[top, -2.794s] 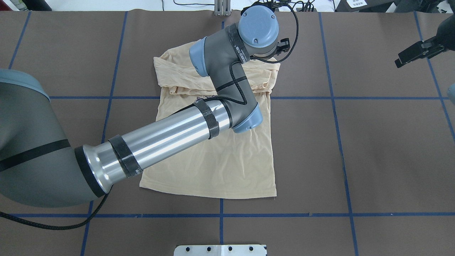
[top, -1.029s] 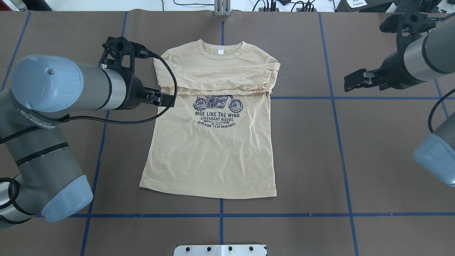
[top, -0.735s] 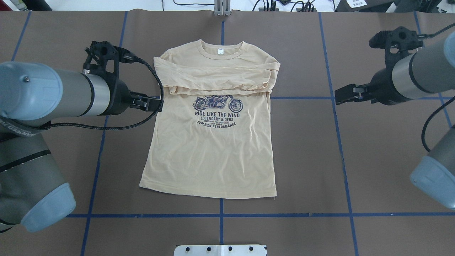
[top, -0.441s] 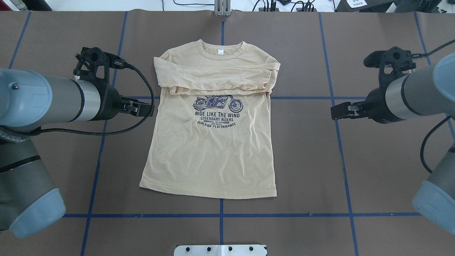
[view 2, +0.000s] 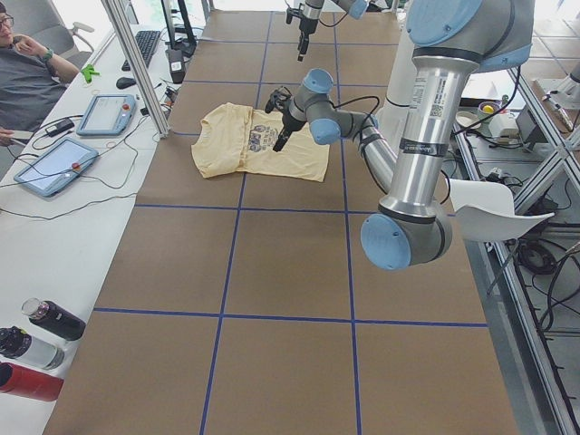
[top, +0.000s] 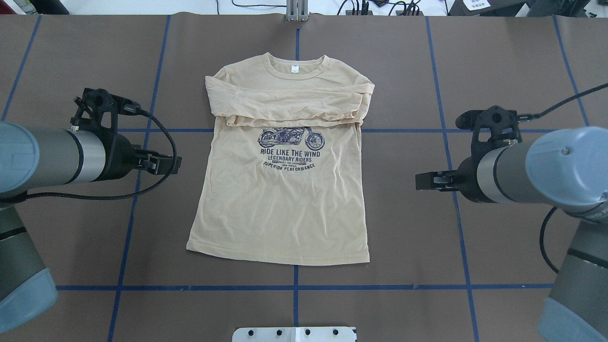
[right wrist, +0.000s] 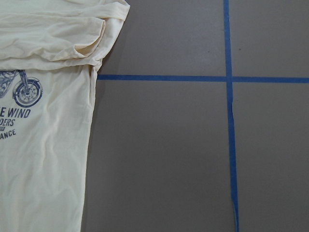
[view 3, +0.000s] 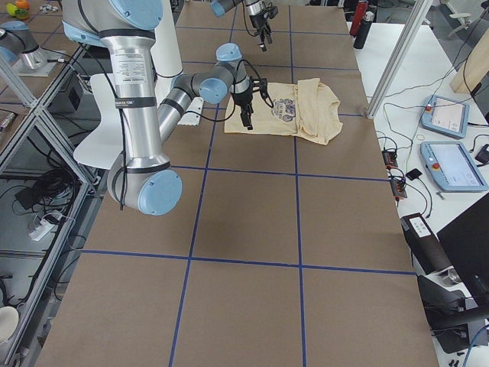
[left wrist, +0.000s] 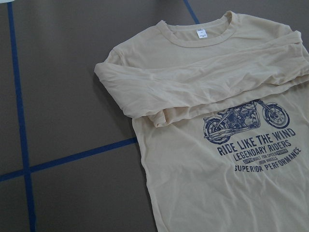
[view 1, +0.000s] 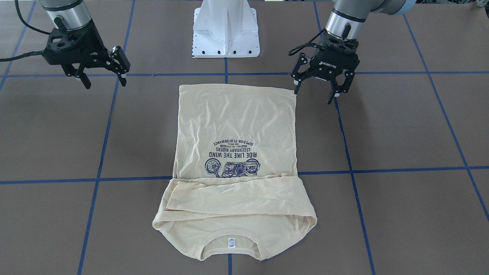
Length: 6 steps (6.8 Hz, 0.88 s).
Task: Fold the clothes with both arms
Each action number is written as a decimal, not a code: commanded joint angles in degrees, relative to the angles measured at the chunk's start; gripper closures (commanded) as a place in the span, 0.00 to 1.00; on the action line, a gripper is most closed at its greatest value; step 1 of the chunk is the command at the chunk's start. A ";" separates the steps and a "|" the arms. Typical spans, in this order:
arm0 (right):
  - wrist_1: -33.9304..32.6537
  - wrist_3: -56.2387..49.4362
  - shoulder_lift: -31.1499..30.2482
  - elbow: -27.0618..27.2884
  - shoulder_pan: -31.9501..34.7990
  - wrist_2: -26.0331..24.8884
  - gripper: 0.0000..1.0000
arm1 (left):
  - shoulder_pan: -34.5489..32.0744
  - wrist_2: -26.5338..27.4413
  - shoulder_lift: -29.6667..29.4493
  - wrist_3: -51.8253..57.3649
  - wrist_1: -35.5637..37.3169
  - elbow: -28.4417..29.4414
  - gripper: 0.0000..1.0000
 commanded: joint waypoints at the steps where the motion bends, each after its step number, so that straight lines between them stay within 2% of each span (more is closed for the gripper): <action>1: 0.00 8.95 -0.67 0.18 -9.78 -9.13 0.00 | 8.46 4.01 2.47 -10.94 -2.36 0.82 0.00; 2: 0.00 9.51 -0.67 0.35 -11.65 -10.05 0.00 | 13.57 7.96 2.12 -16.50 -2.36 1.34 0.00; 3: 0.00 9.61 -0.67 0.35 -12.46 -10.75 0.00 | 16.92 8.53 1.77 -19.26 -2.36 3.35 0.00; 4: 0.00 9.61 -0.67 0.44 -12.46 -10.84 0.00 | 17.39 8.53 0.46 -19.54 -2.36 5.55 0.02; 5: 0.00 9.61 -0.50 0.35 -12.46 -11.11 0.00 | 17.48 8.44 -0.51 -19.55 -2.45 7.13 0.07; 6: 0.00 9.61 -0.50 0.35 -12.46 -11.37 0.00 | 17.48 8.44 -1.39 -19.55 -2.45 8.28 0.19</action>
